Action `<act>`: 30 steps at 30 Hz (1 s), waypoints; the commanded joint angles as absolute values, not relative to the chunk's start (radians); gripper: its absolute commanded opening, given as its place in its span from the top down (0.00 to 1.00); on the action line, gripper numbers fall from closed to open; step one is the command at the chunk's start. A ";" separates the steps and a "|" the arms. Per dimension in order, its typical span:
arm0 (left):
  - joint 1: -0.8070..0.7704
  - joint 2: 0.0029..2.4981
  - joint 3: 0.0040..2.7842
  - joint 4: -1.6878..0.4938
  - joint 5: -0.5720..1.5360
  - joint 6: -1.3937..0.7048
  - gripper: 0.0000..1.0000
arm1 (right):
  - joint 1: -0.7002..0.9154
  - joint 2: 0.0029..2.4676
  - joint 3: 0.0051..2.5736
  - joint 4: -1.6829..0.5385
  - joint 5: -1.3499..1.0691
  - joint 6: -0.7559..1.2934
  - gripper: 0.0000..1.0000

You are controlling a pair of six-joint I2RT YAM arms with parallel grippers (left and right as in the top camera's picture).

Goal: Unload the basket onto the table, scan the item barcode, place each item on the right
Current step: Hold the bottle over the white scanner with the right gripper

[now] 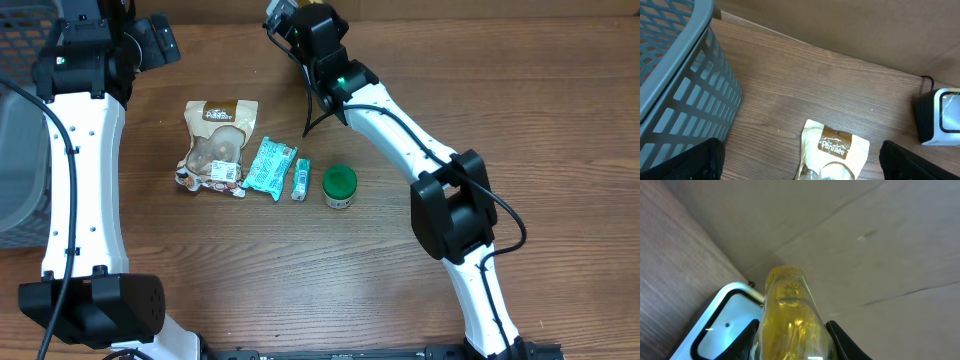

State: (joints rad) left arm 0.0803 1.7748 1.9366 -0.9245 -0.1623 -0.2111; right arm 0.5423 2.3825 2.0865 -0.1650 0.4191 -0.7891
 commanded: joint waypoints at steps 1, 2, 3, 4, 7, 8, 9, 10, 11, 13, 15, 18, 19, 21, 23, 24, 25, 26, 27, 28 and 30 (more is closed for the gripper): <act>0.084 1.777 1.945 -0.925 -0.175 -0.224 0.00 | 0.527 2.399 2.096 -0.142 0.425 -0.765 0.74; 0.084 1.777 1.945 -0.924 -0.175 -0.225 0.01 | 0.525 2.399 2.096 -0.141 0.425 -0.746 0.74; 0.084 1.777 1.945 -0.925 -0.175 -0.225 0.00 | 0.523 2.399 2.096 -0.138 0.425 -0.724 0.74; 0.084 1.777 1.945 -0.924 -0.176 -0.225 0.00 | 0.521 2.399 2.096 -0.139 0.425 -0.710 0.74; 0.084 1.777 1.945 -0.924 -0.175 -0.225 0.01 | 0.521 2.399 2.096 -0.147 0.425 -0.676 0.73; 0.084 1.777 1.945 -0.924 -0.176 -0.225 0.01 | 0.521 2.399 2.096 -0.152 0.424 -0.666 0.73; 0.084 1.777 1.945 -0.924 -0.175 -0.225 0.00 | 0.521 2.399 2.096 -0.159 0.424 -0.649 0.71; 0.084 1.777 1.945 -0.924 -0.175 -0.225 0.00 | 0.521 2.399 2.096 -0.167 0.419 -0.645 0.70; 0.084 1.777 1.945 -0.925 -0.176 -0.224 0.01 | 0.521 2.399 2.096 -0.176 0.416 -0.633 0.70; 0.084 1.777 1.945 -0.924 -0.175 -0.225 0.00 | 0.521 2.399 2.096 -0.194 0.415 -0.620 0.68; 0.084 1.777 1.945 -0.925 -0.176 -0.224 0.01 | 0.522 2.399 2.096 -0.213 0.411 -0.617 0.68; 0.084 1.777 1.945 -0.925 -0.176 -0.224 0.00 | 0.521 2.399 2.096 -0.219 0.410 -0.593 0.69; 0.084 1.777 1.945 -0.925 -0.175 -0.225 0.00 | 0.521 2.398 2.096 -0.218 0.414 -0.592 0.71; 0.084 1.777 1.945 -0.925 -0.175 -0.225 0.00 | 0.521 2.388 2.096 -0.207 0.439 -0.571 0.72; 0.084 1.777 1.945 -0.925 -0.176 -0.224 0.00 | 0.521 2.363 2.096 -0.204 0.451 -0.557 0.73; 0.084 1.777 1.945 -0.925 -0.175 -0.224 0.01 | 0.521 2.345 2.096 -0.204 0.451 -0.541 0.74; 0.084 1.777 1.945 -0.924 -0.175 -0.225 0.00 | 0.521 2.308 2.096 -0.207 0.451 -0.516 0.74; 0.084 1.777 1.945 -0.924 -0.175 -0.225 0.00 | 0.521 2.281 2.096 -0.213 0.455 -0.495 0.75; 0.084 1.777 1.945 -0.924 -0.175 -0.224 0.00 | 0.518 2.258 2.096 -0.220 0.458 -0.472 0.75; 0.084 1.777 1.945 -0.924 -0.175 -0.225 0.00 | 0.514 2.227 2.096 -0.235 0.465 -0.436 0.76; 0.084 1.777 1.945 -0.924 -0.176 -0.224 0.00 | 0.504 2.166 2.096 -0.292 0.481 -0.340 0.80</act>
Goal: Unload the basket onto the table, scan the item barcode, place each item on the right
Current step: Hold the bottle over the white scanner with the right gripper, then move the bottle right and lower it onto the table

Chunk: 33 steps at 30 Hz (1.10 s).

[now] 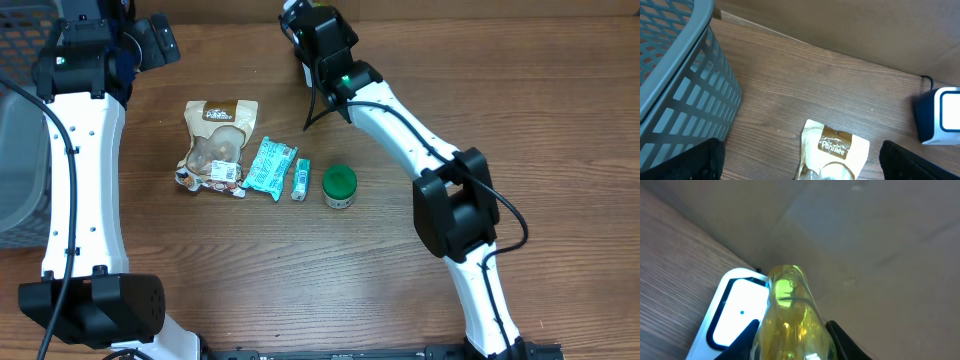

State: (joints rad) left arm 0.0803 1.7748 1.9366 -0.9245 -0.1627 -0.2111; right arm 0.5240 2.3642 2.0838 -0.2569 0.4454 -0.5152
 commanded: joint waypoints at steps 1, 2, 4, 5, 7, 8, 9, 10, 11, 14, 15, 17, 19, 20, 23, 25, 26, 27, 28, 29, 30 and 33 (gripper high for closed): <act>0.084 1.777 1.945 -0.925 -0.175 -0.225 0.01 | 0.499 2.142 2.096 -0.326 0.481 -0.301 0.80; 0.084 1.777 1.945 -0.924 -0.176 -0.225 0.00 | 0.489 2.111 2.096 -0.381 0.479 -0.240 0.80; 0.084 1.777 1.945 -0.924 -0.175 -0.224 0.01 | 0.469 2.059 2.096 -0.489 0.478 -0.152 0.81; 0.084 1.777 1.945 -0.925 -0.176 -0.225 0.01 | 0.455 2.033 2.096 -0.554 0.478 -0.108 0.82; 0.084 1.777 1.945 -0.925 -0.176 -0.224 0.00 | 0.422 1.990 2.096 -0.690 0.477 -0.009 0.83; 0.084 1.777 1.945 -0.925 -0.175 -0.225 0.00 | 0.399 1.972 2.096 -0.765 0.477 0.046 0.84; 0.084 1.777 1.945 -0.924 -0.175 -0.225 0.00 | 0.378 1.959 2.096 -0.830 0.477 0.090 0.86; 0.084 1.777 1.945 -0.924 -0.175 -0.225 0.00 | 0.353 1.949 2.096 -0.897 0.475 0.136 0.87; 0.084 1.777 1.945 -0.925 -0.175 -0.225 0.00 | 0.326 1.944 2.096 -0.963 0.462 0.175 0.88; 0.084 1.777 1.945 -0.925 -0.176 -0.224 0.01 | 0.230 1.944 2.095 -1.137 0.334 0.243 0.88; 0.084 1.777 1.945 -0.925 -0.175 -0.225 0.01 | 0.193 1.949 2.094 -1.188 0.260 0.244 0.88; 0.084 1.777 1.945 -0.925 -0.175 -0.225 0.00 | 0.126 1.956 2.094 -1.272 0.128 0.244 0.87; 0.084 1.777 1.945 -0.925 -0.175 -0.224 0.00 | 0.070 1.966 2.094 -1.333 0.033 0.244 0.87; 0.084 1.777 1.945 -0.924 -0.176 -0.225 0.01 | 0.040 1.971 2.094 -1.362 -0.004 0.244 0.87; 0.084 1.777 1.945 -0.924 -0.175 -0.225 0.00 | -0.023 1.984 2.094 -1.416 -0.028 0.245 0.87; 0.084 1.777 1.945 -0.925 -0.175 -0.225 0.00 | -0.053 1.992 2.094 -1.447 -0.028 0.245 0.85; 0.084 1.777 1.945 -0.924 -0.175 -0.225 0.00 | -0.060 1.995 2.093 -1.457 -0.028 0.244 0.83; 0.084 1.777 1.945 -0.924 -0.175 -0.225 0.01 | -0.066 1.999 2.094 -1.470 -0.027 0.244 0.83; 0.084 1.777 1.945 -0.924 -0.175 -0.225 0.00 | -0.070 2.002 2.093 -1.484 -0.027 0.244 0.82; 0.084 1.777 1.945 -0.925 -0.175 -0.225 0.00 | -0.070 2.005 2.093 -1.490 -0.024 0.244 0.82; 0.084 1.777 1.945 -0.925 -0.175 -0.225 0.01 | -0.070 2.005 2.093 -1.497 -0.023 0.244 0.82; 0.084 1.777 1.945 -0.925 -0.175 -0.224 0.00 | -0.067 2.006 2.080 -1.503 -0.016 0.244 0.80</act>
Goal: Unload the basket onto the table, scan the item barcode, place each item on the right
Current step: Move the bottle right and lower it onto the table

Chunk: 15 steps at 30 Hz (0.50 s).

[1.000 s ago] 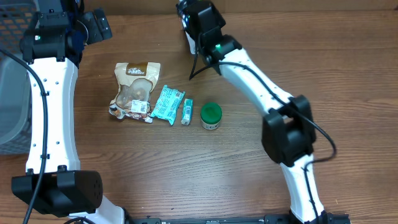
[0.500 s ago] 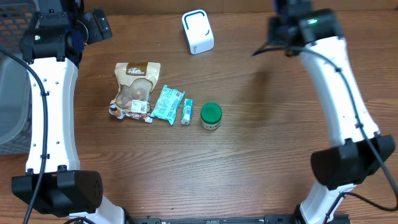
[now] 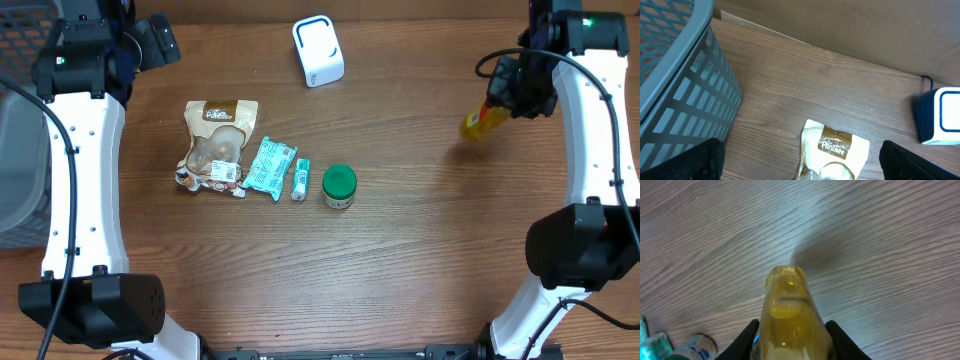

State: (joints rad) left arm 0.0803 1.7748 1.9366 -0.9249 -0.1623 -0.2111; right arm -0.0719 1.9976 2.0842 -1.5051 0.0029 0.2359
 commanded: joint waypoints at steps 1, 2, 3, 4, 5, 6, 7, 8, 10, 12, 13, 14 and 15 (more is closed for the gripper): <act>0.084 1.777 1.945 -0.925 -0.175 -0.224 0.00 | -0.067 2.006 2.072 -1.502 -0.014 0.245 0.79; 0.084 1.777 1.945 -0.925 -0.176 -0.224 0.00 | -0.068 2.006 2.049 -1.494 0.007 0.267 0.79; 0.084 1.777 1.945 -0.925 -0.176 -0.224 0.00 | -0.068 2.006 2.040 -1.493 0.017 0.270 0.78; 0.084 1.777 1.945 -0.925 -0.175 -0.225 0.00 | -0.068 2.006 2.020 -1.485 0.026 0.271 0.78; 0.084 1.777 1.945 -0.925 -0.175 -0.225 0.01 | -0.068 2.006 2.002 -1.477 0.029 0.271 0.78; 0.084 1.777 1.945 -0.925 -0.175 -0.225 0.00 | -0.068 2.006 1.987 -1.470 0.029 0.271 0.78; 0.084 1.777 1.945 -0.925 -0.175 -0.225 0.00 | -0.068 2.006 1.967 -1.459 0.029 0.271 0.78; 0.084 1.777 1.945 -0.925 -0.175 -0.225 0.00 | -0.068 2.006 1.943 -1.442 0.029 0.271 0.78; 0.084 1.777 1.945 -0.925 -0.175 -0.225 0.00 | -0.068 2.006 1.906 -1.412 0.029 0.271 0.77; 0.084 1.777 1.945 -0.924 -0.175 -0.225 0.00 | -0.068 2.006 1.864 -1.375 0.044 0.297 0.76; 0.084 1.777 1.945 -0.925 -0.176 -0.224 0.00 | -0.068 2.006 1.851 -1.365 0.057 0.311 0.76; 0.084 1.777 1.945 -0.925 -0.175 -0.225 0.01 | -0.068 2.006 1.836 -1.352 0.073 0.320 0.75; 0.084 1.777 1.945 -0.925 -0.175 -0.225 0.01 | -0.068 2.006 1.823 -1.337 0.082 0.320 0.75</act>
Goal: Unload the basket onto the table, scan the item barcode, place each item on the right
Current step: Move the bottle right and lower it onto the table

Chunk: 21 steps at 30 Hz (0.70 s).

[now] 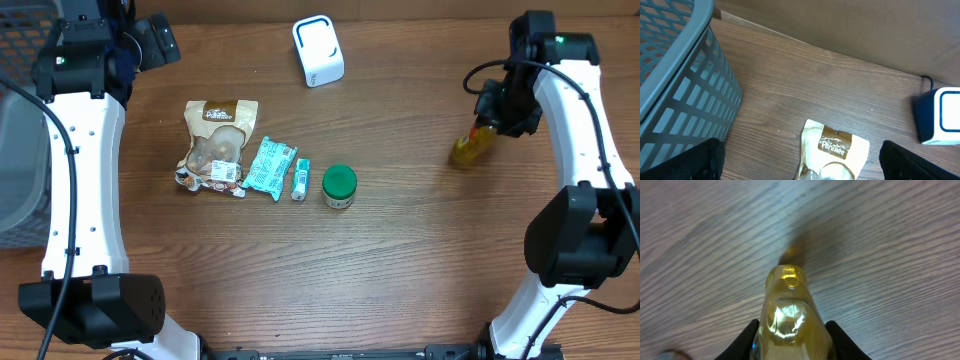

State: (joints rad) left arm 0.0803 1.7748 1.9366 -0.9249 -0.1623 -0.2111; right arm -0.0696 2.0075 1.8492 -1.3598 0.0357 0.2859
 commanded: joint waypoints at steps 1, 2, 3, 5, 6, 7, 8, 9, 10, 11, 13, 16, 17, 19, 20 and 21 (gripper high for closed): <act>0.084 1.777 1.945 -0.925 -0.175 -0.225 0.00 | -0.068 2.006 1.811 -1.326 0.091 0.323 0.74; 0.084 1.777 1.945 -0.924 -0.175 -0.224 0.01 | -0.068 2.006 1.796 -1.309 0.097 0.322 0.73; 0.084 1.777 1.945 -0.925 -0.175 -0.225 0.01 | -0.068 2.006 1.786 -1.299 0.097 0.323 0.73; 0.084 1.777 1.945 -0.924 -0.175 -0.225 0.01 | -0.068 2.006 1.773 -1.287 0.097 0.323 0.73; 0.084 1.777 1.945 -0.925 -0.175 -0.225 0.01 | -0.068 2.006 1.769 -1.283 0.097 0.323 0.72; 0.084 1.777 1.945 -0.925 -0.175 -0.225 0.00 | -0.068 2.006 1.763 -1.278 0.097 0.323 0.70; 0.084 1.777 1.945 -0.924 -0.175 -0.225 0.00 | -0.068 2.006 1.759 -1.274 0.097 0.323 0.68; 0.084 1.777 1.945 -0.925 -0.176 -0.225 0.00 | -0.068 2.006 1.755 -1.272 0.097 0.323 0.67; 0.084 1.777 1.945 -0.925 -0.175 -0.224 0.01 | -0.068 2.006 1.753 -1.271 0.097 0.322 0.63; 0.084 1.777 1.945 -0.924 -0.175 -0.225 0.01 | -0.068 2.006 1.752 -1.272 0.096 0.322 0.61; 0.084 1.777 1.945 -0.924 -0.176 -0.225 0.00 | -0.068 2.006 1.752 -1.280 0.096 0.323 0.58; 0.084 1.777 1.945 -0.924 -0.175 -0.225 0.00 | -0.068 2.006 1.752 -1.290 0.096 0.322 0.53; 0.084 1.777 1.945 -0.924 -0.175 -0.224 0.00 | -0.068 2.006 1.752 -1.292 0.096 0.322 0.48; 0.084 1.777 1.945 -0.924 -0.176 -0.224 0.00 | -0.068 2.006 1.752 -1.292 0.096 0.322 0.45; 0.084 1.777 1.945 -0.925 -0.175 -0.224 0.00 | -0.068 2.006 1.752 -1.292 0.096 0.322 0.42; 0.084 1.777 1.945 -0.924 -0.175 -0.225 0.00 | -0.068 2.006 1.752 -1.292 0.096 0.322 0.38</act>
